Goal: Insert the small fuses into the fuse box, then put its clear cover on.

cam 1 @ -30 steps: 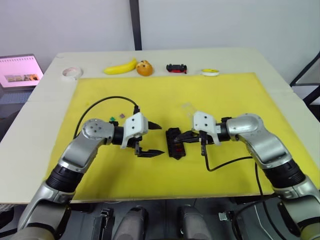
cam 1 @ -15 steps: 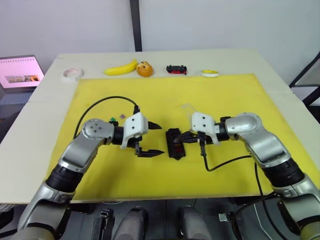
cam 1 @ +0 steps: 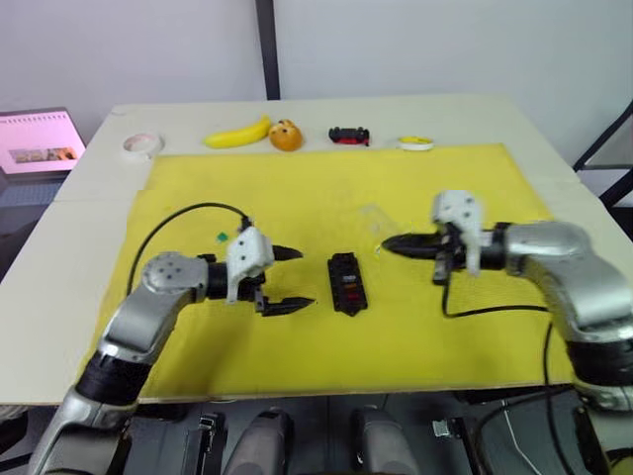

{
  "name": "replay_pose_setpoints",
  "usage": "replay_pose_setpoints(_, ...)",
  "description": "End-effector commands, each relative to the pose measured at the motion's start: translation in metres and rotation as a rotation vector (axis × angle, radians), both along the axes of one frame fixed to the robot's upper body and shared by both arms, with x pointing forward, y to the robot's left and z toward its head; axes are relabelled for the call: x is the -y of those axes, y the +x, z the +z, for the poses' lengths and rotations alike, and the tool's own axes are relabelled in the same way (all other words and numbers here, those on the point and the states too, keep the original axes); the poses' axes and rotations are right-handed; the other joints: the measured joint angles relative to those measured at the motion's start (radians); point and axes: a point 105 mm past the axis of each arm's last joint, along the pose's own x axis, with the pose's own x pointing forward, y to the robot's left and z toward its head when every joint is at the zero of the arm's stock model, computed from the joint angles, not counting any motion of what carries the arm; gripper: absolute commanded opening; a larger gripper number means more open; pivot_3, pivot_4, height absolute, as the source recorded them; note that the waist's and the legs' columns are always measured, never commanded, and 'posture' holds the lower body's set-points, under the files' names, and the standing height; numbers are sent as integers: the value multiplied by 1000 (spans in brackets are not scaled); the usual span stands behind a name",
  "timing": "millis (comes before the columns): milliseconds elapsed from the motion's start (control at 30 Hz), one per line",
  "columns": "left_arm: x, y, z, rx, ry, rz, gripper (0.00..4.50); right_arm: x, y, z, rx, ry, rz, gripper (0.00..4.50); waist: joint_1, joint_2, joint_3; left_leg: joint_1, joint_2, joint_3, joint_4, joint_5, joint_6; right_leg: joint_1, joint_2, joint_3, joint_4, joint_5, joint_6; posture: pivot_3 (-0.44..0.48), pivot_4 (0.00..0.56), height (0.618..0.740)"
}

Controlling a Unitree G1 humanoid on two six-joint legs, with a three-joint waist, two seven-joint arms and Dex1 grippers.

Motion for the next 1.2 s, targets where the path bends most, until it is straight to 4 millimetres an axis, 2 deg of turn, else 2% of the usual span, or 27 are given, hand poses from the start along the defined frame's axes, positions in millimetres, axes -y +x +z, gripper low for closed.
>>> replay_pose_setpoints(33,-38,-9,13,-44,-83,184,4500,49,-9,16,39,41,-223,1311,1,0,0,0,0,0,0,0,1,0,0,0,0,0,0,0,150,740)
replay_pose_setpoints(133,-77,-22,6,-141,-132,361,4500,90,-16,13,39,23,-396,2679,0,1,0,0,0,1,0,0,1,0,0,1,0,0,0,0,150,740)
replay_pose_setpoints(167,-83,-25,5,-159,-139,390,4500,97,-18,13,38,21,-421,3167,0,1,0,1,0,1,0,0,1,1,0,1,0,0,0,0,150,740)
replay_pose_setpoints(200,-99,-30,1,-193,-153,452,4500,109,-20,12,35,17,-466,3728,-1,1,0,1,0,1,0,0,1,1,0,1,0,0,0,0,150,740)
replay_pose_setpoints(267,-122,-38,-4,-236,-172,542,4500,126,-24,10,32,6,-520,4461,-2,1,0,2,1,2,0,0,1,2,0,1,0,0,0,0,150,740)
replay_pose_setpoints(367,-164,-52,-9,-266,-190,715,4500,140,-27,8,32,-6,-575,4461,-2,1,0,2,1,2,0,-1,1,2,0,1,0,0,0,0,150,740)
replay_pose_setpoints(400,-173,-55,-9,-271,-199,753,4500,140,-27,9,35,-2,-580,4461,-2,1,0,2,1,2,0,-1,1,2,0,1,-1,0,0,0,150,740)
replay_pose_setpoints(500,-177,-59,-8,-290,-217,782,4500,134,-24,10,44,20,-570,4461,3,2,1,2,1,2,0,-1,1,3,-1,1,-1,0,0,0,150,740)
replay_pose_setpoints(633,-167,-51,-2,-349,-311,751,4500,104,-16,11,56,30,-473,4461,12,2,1,2,1,2,0,-1,1,3,-2,0,-2,0,0,0,150,740)
replay_pose_setpoints(767,-154,-29,6,-465,-424,706,4500,56,-12,19,63,68,-307,4461,15,2,1,2,1,2,0,-1,1,3,-1,0,-1,0,0,0,150,740)
replay_pose_setpoints(933,-144,2,12,-637,-554,683,4500,5,-16,21,58,93,-131,4461,15,1,1,2,0,2,0,-1,1,2,0,0,-1,0,0,0,150,740)
replay_pose_setpoints(1067,-147,30,12,-804,-731,728,4500,-37,-17,21,60,150,-5,4461,15,0,1,2,0,2,0,0,0,2,0,0,0,0,0,0,150,740)
replay_pose_setpoints(1200,-147,41,16,-910,-810,701,4500,-72,-15,15,84,138,86,4461,4,0,1,1,0,2,0,2,-4,-1,0,0,2,0,0,0,150,740)
